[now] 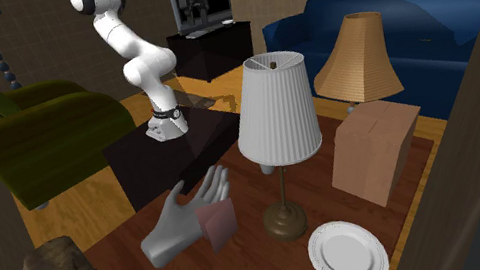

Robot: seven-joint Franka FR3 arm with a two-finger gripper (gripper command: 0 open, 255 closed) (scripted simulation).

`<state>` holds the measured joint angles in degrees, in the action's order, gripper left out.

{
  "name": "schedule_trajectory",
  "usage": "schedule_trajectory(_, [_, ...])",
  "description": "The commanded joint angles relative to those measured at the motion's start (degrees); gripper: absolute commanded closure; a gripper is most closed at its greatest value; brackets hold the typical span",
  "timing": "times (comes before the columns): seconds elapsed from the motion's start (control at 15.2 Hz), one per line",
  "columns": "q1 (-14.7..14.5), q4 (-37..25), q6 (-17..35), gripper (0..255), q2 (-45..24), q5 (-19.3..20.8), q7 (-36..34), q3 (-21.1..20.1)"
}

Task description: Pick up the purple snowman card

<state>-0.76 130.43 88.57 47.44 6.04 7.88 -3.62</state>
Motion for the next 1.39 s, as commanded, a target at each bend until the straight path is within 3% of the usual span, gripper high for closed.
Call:
schedule_trajectory(0.0, [0.0, 0.0, 0.0, 0, 0.0, 0.0, 0.0, 0.0])
schedule_trajectory(0.66, [3.15, 9.29, 17.11, 0, -7.64, 3.05, 4.01, 8.48])
schedule_trajectory(1.32, [5.56, 11.46, 34.59, 0, -22.98, 3.6, 8.97, 17.0])
